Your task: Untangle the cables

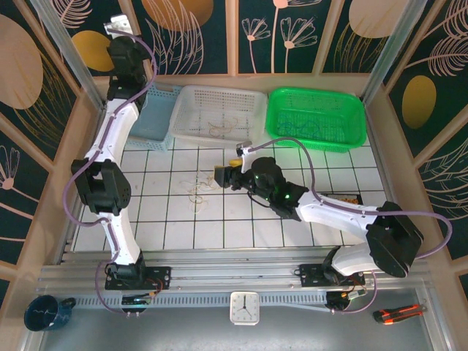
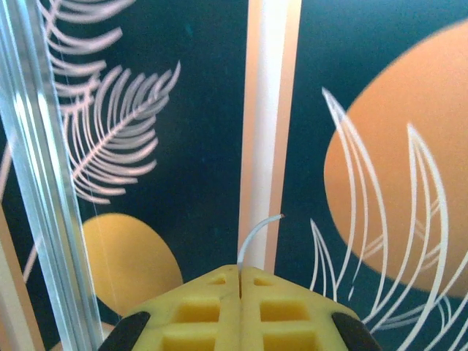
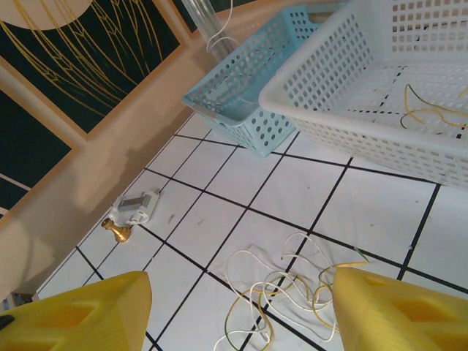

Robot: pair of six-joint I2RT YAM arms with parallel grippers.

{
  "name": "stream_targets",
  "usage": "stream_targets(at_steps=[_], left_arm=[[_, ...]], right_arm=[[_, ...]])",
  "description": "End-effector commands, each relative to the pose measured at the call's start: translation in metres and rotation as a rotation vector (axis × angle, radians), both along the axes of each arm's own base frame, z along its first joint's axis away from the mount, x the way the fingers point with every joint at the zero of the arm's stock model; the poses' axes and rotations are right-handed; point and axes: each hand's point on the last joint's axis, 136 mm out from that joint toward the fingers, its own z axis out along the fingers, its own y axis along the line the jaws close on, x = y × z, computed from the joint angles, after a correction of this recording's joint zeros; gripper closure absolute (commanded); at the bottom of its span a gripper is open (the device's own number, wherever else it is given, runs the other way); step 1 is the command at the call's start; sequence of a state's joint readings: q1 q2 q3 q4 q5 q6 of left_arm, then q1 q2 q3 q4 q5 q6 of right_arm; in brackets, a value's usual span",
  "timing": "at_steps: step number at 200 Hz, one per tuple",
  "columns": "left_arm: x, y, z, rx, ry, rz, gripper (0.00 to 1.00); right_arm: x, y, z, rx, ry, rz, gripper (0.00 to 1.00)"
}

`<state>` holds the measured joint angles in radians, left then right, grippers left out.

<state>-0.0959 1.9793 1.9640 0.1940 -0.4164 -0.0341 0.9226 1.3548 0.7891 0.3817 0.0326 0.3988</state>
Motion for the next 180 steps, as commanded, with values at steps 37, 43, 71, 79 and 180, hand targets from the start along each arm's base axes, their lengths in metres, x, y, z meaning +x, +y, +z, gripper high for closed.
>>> stream_targets(at_steps=[37, 43, 71, 79, 180], left_arm=[[0.024, 0.006, -0.113, -0.031, 0.182, -0.023, 1.0], [0.026, 0.007, -0.127, -0.035, 0.211, -0.022, 1.0], [0.033, 0.013, -0.183, -0.066, 0.332, -0.032, 1.0], [0.034, 0.013, -0.194, -0.07, 0.358, -0.033, 1.0], [0.023, -0.003, -0.166, -0.143, 0.402, -0.126, 0.01]], right_arm=[[-0.005, -0.013, -0.004, -0.012, 0.006, -0.026, 0.34], [-0.006, -0.014, -0.003, -0.011, 0.006, -0.03, 0.34], [-0.01, -0.021, -0.004, -0.012, 0.01, -0.048, 0.34], [-0.01, -0.024, -0.003, -0.01, 0.01, -0.055, 0.35], [-0.009, -0.039, -0.024, -0.057, 0.047, -0.124, 0.35]])
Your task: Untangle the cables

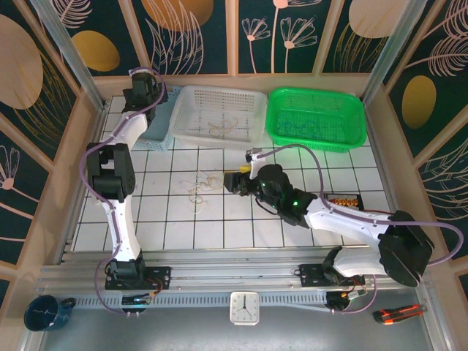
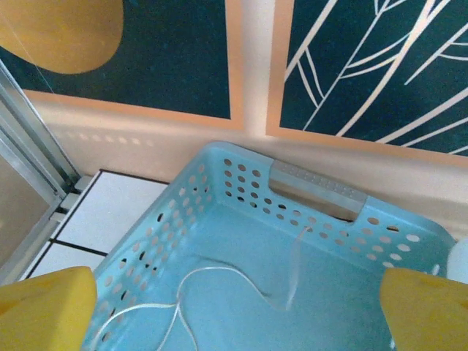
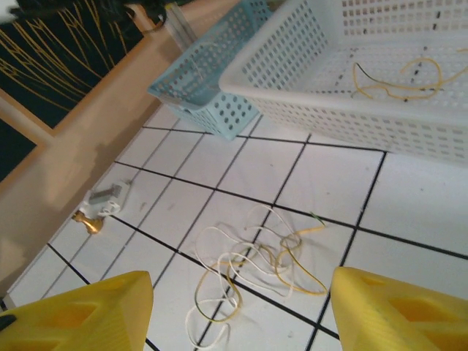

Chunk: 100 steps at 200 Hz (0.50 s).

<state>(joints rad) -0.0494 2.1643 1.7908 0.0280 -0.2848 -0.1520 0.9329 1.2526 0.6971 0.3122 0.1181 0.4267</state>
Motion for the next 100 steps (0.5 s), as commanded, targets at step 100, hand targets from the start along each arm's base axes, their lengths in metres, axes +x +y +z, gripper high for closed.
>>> stream_targets(at_steps=[100], left_arm=[[-0.136, -0.076, 0.125, -0.45, -0.12, -0.324, 0.01]], right_arm=[[0.014, 0.007, -0.065, -0.128, 0.143, -0.023, 0.35]])
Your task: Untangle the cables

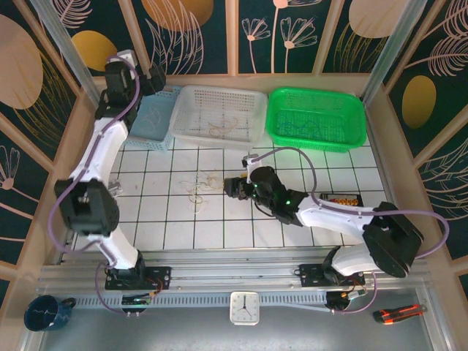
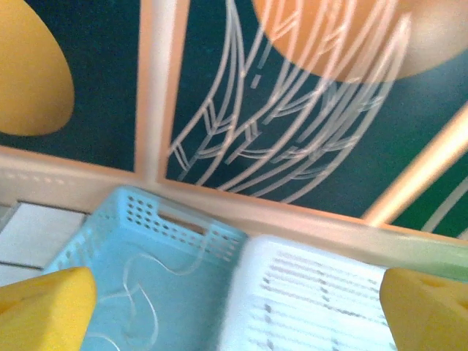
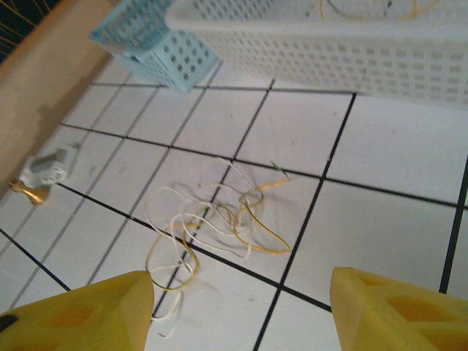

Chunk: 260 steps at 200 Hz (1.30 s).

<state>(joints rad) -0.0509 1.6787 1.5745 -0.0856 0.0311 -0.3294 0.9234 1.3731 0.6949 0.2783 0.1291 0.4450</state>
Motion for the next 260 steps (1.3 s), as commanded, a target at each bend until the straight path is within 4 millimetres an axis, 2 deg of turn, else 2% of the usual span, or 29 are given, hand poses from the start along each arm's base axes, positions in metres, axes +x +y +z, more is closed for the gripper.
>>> stream_targets(at_steps=[1, 32, 50, 52, 57, 85, 100, 113, 203, 220, 248, 260], left_arm=[[-0.036, -0.028, -0.019, -0.155, 0.046, -0.11, 0.01], [-0.094, -0.059, -0.048, -0.162, 0.091, -0.166, 0.01], [-0.125, -0.073, -0.067, -0.229, 0.109, -0.198, 0.01], [-0.127, -0.074, -0.065, -0.241, 0.102, -0.2, 0.01], [-0.136, -0.076, -0.078, -0.266, 0.121, -0.202, 0.01], [-0.163, -0.082, -0.112, -0.341, 0.161, -0.207, 0.01], [-0.168, -0.082, -0.126, -0.347, 0.186, -0.203, 0.01], [-0.17, -0.082, -0.13, -0.353, 0.196, -0.207, 0.01], [-0.162, -0.084, -0.125, -0.336, 0.191, -0.212, 0.01], [-0.161, -0.084, -0.124, -0.33, 0.189, -0.214, 0.01], [-0.159, -0.086, -0.124, -0.309, 0.2, -0.226, 0.01], [-0.158, -0.089, -0.125, -0.304, 0.21, -0.242, 0.01]], right_arm=[[0.007, 0.008, -0.009, -0.011, 0.042, 0.003, 0.35], [0.016, 0.022, -0.032, -0.05, 0.087, 0.031, 0.37], [0.02, 0.028, -0.047, -0.08, 0.102, 0.064, 0.4], [0.021, 0.029, -0.048, -0.085, 0.102, 0.068, 0.4], [0.023, 0.029, -0.052, -0.093, 0.102, 0.069, 0.4], [0.033, 0.032, -0.072, -0.112, 0.126, 0.104, 0.47], [0.038, 0.033, -0.08, -0.117, 0.142, 0.109, 0.52], [0.042, 0.035, -0.083, -0.112, 0.149, 0.114, 0.53], [0.05, 0.049, -0.103, -0.091, 0.182, 0.139, 0.57], [0.054, 0.048, -0.102, -0.076, 0.173, 0.129, 0.66], [0.055, 0.039, -0.091, -0.042, 0.157, 0.132, 0.94], [0.053, 0.031, -0.082, -0.034, 0.138, 0.128, 1.0]])
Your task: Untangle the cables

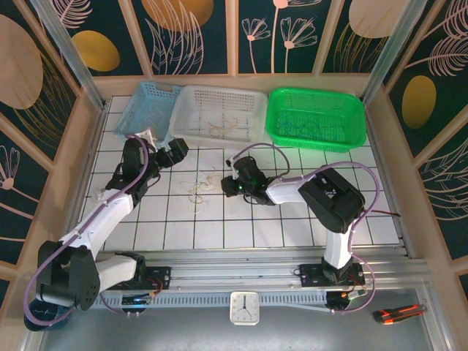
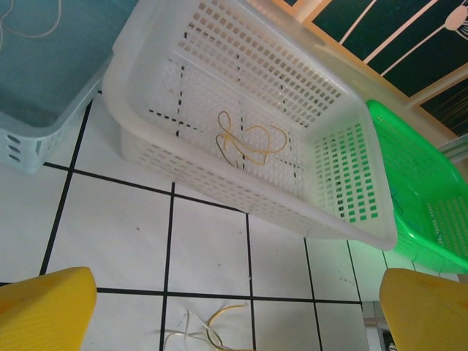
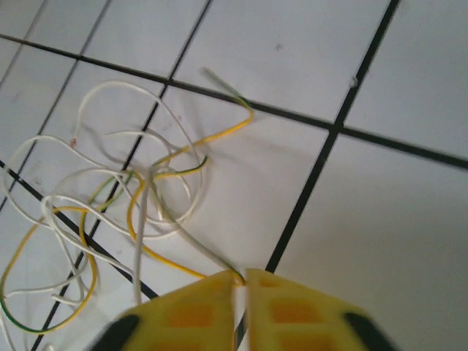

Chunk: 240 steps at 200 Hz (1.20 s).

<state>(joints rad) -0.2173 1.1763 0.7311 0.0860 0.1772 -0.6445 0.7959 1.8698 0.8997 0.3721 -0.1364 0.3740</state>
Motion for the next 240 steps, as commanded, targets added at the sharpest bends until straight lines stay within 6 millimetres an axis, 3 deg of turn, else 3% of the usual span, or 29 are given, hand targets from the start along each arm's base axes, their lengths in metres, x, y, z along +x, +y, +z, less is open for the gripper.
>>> stream_targets(at_steps=[1, 49, 83, 128, 186, 240], left_arm=[[0.006, -0.009, 0.017, 0.002, -0.043, -0.048, 0.01], [0.0, -0.024, 0.019, -0.045, -0.059, -0.127, 0.01], [-0.006, -0.04, 0.012, -0.061, -0.044, -0.17, 0.01], [-0.014, -0.081, 0.006, -0.125, -0.035, -0.253, 0.02], [-0.027, -0.14, -0.003, -0.175, -0.02, -0.376, 0.19], [-0.033, -0.179, -0.011, -0.177, 0.001, -0.457, 0.3]], right_arm=[[0.004, -0.01, 0.026, 0.061, -0.053, -0.012, 1.0], [-0.01, -0.057, 0.072, 0.105, -0.148, -0.085, 1.0], [-0.018, -0.079, 0.097, 0.175, -0.181, -0.125, 1.0], [-0.021, -0.094, 0.112, 0.284, -0.156, -0.145, 1.0], [-0.027, -0.108, 0.148, 0.454, -0.168, -0.155, 1.0], [-0.025, -0.111, 0.144, 0.464, -0.143, -0.157, 1.0]])
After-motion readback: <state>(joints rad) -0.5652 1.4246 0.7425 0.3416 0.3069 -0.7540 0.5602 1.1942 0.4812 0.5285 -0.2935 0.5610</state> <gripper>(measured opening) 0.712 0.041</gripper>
